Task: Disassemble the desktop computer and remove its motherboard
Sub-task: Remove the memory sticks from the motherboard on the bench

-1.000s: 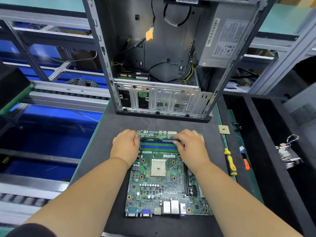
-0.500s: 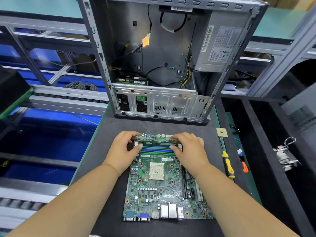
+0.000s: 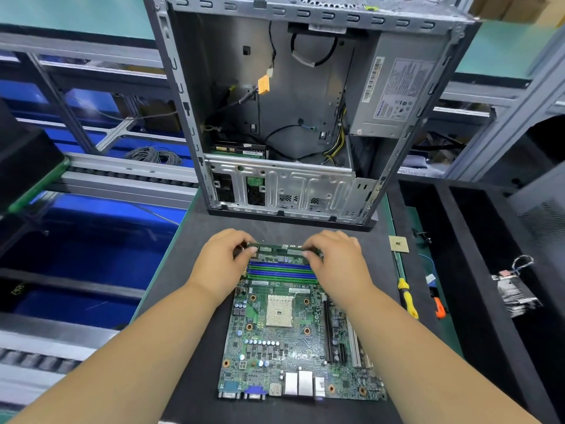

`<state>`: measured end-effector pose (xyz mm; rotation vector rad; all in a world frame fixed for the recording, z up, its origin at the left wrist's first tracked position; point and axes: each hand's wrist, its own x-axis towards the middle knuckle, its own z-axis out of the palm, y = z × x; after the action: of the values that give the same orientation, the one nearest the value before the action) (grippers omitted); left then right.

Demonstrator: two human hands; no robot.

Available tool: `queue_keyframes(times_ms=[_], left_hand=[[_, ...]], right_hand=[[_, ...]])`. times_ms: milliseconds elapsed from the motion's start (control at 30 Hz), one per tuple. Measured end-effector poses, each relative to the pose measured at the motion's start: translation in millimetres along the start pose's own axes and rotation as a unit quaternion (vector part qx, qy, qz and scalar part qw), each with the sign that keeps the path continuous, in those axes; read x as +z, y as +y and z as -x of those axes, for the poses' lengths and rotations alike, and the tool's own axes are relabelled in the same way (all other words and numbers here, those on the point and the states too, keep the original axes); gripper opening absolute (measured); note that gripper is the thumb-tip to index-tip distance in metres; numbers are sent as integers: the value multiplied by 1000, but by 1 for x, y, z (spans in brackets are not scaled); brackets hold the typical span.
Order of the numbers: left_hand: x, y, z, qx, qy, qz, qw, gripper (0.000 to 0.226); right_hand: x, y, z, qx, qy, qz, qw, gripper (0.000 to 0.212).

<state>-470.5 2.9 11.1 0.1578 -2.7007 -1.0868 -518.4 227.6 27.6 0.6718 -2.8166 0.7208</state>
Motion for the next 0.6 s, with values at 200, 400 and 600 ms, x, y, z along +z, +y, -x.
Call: queue_keyframes(times_ms=[200,400,600], left_hand=[[1,38,-4,-10,-29,73,997,11],[19,89,-6,-32,-54,159,985,13],[39,118,-5,-64,-105,174,977,9]], right_hand=[[-23,12,5,-5,-3,-23,1000,12],[-52,41,16,66,-11,-82,994,8],[-81,90,34,193,47,-190,962,12]])
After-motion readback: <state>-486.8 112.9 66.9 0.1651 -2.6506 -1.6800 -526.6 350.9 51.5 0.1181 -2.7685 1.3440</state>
